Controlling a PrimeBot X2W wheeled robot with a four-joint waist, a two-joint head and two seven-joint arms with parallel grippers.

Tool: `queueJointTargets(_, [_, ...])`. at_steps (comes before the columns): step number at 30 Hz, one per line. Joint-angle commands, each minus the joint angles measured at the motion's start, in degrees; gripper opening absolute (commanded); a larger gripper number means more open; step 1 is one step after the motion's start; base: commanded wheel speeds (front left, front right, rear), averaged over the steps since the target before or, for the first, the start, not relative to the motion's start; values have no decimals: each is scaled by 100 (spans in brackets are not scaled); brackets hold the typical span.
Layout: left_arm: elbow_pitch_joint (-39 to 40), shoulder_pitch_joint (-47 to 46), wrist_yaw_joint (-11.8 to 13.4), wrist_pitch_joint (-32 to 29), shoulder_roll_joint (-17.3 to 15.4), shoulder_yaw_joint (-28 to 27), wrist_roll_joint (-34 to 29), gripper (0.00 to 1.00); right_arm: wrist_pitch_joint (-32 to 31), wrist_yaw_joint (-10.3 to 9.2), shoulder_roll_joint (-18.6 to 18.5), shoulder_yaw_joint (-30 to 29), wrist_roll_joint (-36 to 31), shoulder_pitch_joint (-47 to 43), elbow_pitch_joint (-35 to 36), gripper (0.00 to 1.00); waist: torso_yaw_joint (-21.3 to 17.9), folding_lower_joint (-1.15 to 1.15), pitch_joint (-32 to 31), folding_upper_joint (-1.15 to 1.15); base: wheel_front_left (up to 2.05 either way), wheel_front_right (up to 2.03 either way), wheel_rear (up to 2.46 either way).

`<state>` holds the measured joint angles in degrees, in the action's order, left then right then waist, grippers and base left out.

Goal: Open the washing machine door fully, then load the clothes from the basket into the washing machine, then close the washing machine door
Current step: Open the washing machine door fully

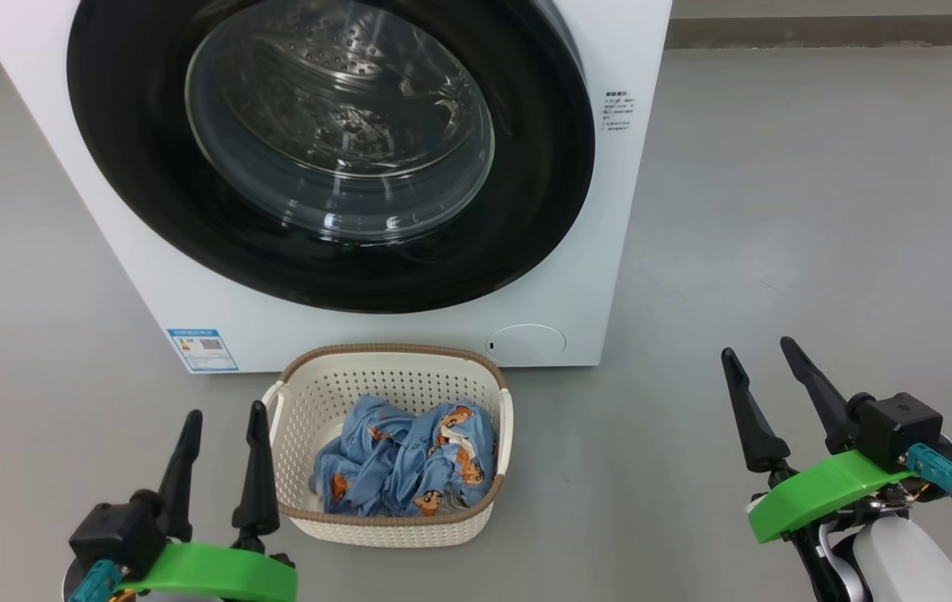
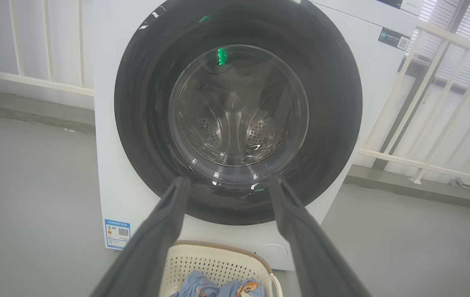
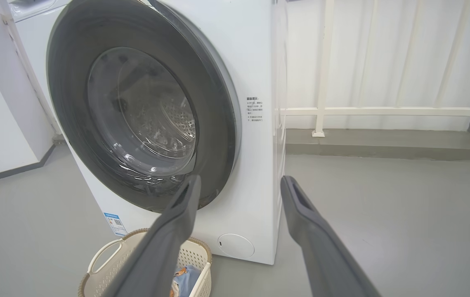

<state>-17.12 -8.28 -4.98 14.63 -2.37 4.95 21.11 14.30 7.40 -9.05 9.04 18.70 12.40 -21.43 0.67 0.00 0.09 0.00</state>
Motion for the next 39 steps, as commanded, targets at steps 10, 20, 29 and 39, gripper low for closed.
queueJointTargets(10, [124,-184,101,37,-51,-196,120,100,70,9,-66,46,148,263,149,100,38,0,128,0,0,0,0])
queueJointTargets(20, [287,-285,94,37,-51,-155,129,100,70,9,-171,-165,277,524,190,100,136,0,471,0,0,0,0])
queueJointTargets(29, [517,-430,84,37,-51,-78,129,100,70,9,-359,-308,662,951,292,0,252,0,936,0,0,0,0])
queueJointTargets(39, [681,-605,44,37,-51,52,265,100,70,9,-763,-306,2258,1656,170,0,398,0,1392,0,0,0,0])
